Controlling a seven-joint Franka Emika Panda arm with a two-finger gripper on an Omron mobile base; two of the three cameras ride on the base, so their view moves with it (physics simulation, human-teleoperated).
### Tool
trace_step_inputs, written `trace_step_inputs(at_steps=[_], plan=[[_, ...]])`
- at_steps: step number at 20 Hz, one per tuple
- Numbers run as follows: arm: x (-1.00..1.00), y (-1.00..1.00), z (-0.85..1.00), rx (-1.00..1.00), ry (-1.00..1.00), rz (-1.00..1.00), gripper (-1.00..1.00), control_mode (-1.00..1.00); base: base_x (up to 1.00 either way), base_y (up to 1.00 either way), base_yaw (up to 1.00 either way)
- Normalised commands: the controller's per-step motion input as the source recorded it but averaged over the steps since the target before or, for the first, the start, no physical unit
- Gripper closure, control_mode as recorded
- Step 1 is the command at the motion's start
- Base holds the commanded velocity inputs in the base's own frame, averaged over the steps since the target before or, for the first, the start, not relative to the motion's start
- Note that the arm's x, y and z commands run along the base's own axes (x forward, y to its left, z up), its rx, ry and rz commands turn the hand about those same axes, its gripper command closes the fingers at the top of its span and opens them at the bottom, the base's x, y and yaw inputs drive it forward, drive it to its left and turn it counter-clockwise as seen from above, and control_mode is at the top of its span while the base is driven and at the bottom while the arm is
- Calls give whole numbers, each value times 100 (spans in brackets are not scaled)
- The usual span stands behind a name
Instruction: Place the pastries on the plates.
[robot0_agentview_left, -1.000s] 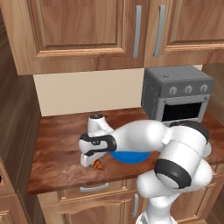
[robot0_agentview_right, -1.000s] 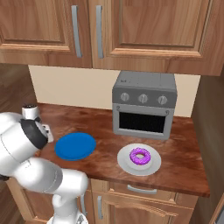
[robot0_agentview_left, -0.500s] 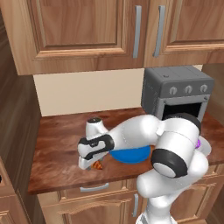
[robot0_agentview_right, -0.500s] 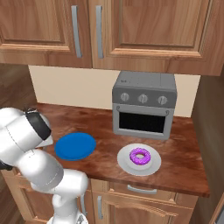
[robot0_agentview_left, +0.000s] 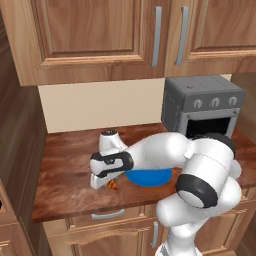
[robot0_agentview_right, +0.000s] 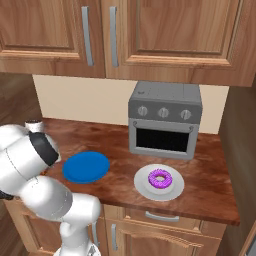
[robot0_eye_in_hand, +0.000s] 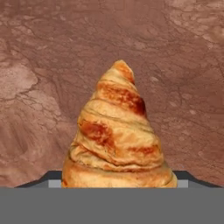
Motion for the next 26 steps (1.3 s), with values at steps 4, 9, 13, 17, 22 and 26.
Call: trace_step_inputs(at_steps=[4,9,13,17,22,26], plan=[[0,-9,100,1,-7,2,100,-100,0,0,0],[0,-49,94,0,-3,2,100,-100,0,0,0],[0,-88,46,-6,2,0,100,-100,0,0,0],[0,-86,2,-1,0,0,100,-100,0,0,0],[12,-59,-5,0,0,1,100,-100,0,0,0],[47,-38,-21,0,0,5,100,-100,0,0,0]])
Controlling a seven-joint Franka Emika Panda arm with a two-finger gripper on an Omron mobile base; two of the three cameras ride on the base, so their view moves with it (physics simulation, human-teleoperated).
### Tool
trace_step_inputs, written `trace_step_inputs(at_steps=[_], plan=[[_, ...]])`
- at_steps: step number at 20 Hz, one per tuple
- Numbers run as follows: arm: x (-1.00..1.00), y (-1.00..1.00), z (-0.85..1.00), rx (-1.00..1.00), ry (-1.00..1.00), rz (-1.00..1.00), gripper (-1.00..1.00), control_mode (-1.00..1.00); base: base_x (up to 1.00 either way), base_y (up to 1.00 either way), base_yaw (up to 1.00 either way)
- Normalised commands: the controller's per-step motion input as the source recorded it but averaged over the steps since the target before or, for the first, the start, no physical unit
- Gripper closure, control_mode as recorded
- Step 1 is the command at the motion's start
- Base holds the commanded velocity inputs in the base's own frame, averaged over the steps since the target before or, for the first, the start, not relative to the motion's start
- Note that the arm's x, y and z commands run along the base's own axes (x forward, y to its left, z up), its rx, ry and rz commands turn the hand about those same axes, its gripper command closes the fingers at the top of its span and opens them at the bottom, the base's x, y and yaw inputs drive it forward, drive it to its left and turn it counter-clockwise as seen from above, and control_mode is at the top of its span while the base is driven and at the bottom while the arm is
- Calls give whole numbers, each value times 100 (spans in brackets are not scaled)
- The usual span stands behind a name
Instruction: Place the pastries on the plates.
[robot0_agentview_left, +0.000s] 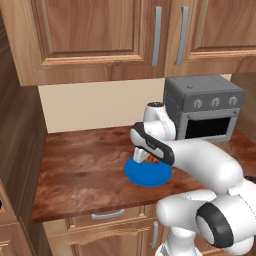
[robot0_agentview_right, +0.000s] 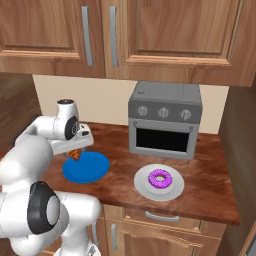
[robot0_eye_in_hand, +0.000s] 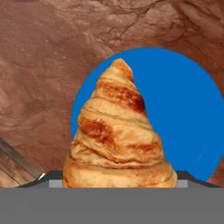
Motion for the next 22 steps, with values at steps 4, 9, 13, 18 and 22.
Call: trace_step_inputs(at_steps=[4,9,13,18,22], plan=[[59,-31,-28,0,0,8,100,-100,0,0,0],[32,-5,-44,2,13,3,100,-100,0,0,0],[19,0,-41,0,18,0,100,-100,0,0,0],[26,1,-29,0,12,0,100,-100,0,0,0],[22,0,-26,0,5,0,100,-100,0,0,0]])
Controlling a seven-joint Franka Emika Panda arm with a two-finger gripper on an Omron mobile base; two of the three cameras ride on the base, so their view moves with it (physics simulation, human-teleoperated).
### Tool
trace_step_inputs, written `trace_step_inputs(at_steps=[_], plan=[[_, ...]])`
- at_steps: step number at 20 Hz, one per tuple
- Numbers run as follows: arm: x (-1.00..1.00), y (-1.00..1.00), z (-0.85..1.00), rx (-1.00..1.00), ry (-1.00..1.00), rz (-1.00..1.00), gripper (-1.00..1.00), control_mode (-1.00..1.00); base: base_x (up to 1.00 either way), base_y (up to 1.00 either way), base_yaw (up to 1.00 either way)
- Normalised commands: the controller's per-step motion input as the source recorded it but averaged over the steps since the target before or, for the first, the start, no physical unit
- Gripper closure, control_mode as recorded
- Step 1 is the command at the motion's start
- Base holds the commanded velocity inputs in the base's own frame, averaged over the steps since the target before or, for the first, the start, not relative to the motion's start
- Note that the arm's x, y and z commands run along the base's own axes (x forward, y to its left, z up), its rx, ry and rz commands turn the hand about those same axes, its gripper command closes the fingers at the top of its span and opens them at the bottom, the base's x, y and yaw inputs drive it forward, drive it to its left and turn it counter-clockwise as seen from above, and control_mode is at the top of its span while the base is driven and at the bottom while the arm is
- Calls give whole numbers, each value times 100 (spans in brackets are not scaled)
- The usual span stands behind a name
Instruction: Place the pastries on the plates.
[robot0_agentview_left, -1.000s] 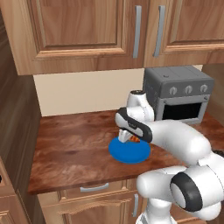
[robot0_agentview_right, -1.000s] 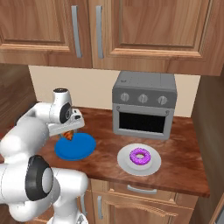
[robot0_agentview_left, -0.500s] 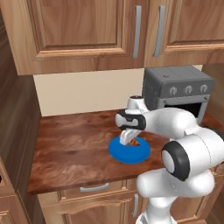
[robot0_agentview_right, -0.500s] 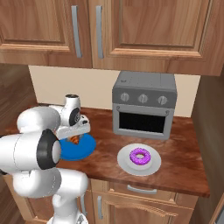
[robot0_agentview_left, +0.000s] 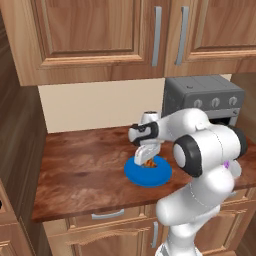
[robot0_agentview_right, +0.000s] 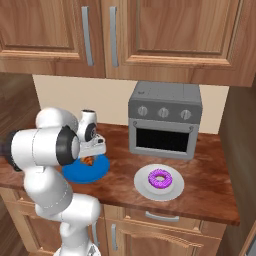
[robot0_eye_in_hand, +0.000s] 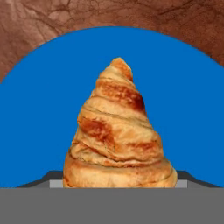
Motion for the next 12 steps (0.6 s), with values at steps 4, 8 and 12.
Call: trace_step_inputs(at_steps=[4,8,12], plan=[[5,0,-33,0,8,0,100,-100,0,0,0],[0,0,-40,0,7,0,100,-100,0,0,0],[-14,0,-41,0,6,0,-100,-100,0,0,0]])
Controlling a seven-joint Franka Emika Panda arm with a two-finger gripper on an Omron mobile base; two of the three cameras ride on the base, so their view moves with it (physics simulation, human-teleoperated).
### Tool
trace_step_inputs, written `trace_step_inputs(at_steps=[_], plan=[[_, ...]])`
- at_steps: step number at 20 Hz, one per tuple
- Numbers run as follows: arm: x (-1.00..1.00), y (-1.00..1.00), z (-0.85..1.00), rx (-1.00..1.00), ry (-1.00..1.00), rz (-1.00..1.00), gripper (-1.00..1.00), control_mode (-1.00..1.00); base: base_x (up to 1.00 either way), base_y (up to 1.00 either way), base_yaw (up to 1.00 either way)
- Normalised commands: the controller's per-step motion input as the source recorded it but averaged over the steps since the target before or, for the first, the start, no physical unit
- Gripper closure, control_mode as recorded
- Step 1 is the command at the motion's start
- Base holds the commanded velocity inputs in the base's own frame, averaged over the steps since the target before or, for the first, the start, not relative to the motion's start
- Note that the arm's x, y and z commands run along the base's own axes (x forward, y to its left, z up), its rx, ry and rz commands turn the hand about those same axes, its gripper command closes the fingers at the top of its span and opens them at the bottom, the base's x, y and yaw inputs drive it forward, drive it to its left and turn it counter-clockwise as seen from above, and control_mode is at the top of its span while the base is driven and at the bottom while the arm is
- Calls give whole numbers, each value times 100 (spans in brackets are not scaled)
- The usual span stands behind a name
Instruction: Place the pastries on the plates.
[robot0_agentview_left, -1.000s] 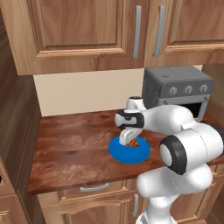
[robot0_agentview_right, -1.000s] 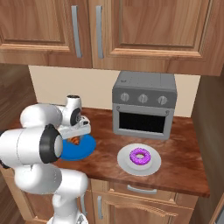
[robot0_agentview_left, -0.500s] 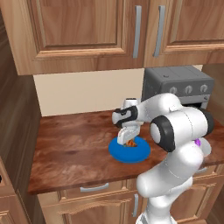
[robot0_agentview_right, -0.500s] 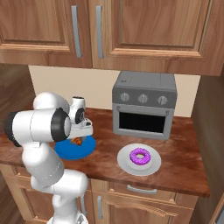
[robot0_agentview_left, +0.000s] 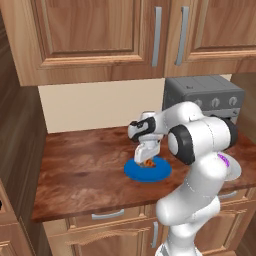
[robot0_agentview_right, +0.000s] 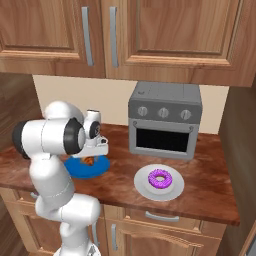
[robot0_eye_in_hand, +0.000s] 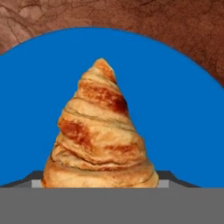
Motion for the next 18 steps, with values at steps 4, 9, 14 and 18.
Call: trace_step_inputs(at_steps=[4,9,14,18], plan=[[-86,-25,-6,0,0,-3,-100,-100,0,0,0],[-98,-12,-11,0,0,-3,-100,-100,0,0,0],[22,7,36,-1,-3,-2,-100,-100,0,0,0],[28,8,100,-2,-7,-7,-100,-100,0,0,0]])
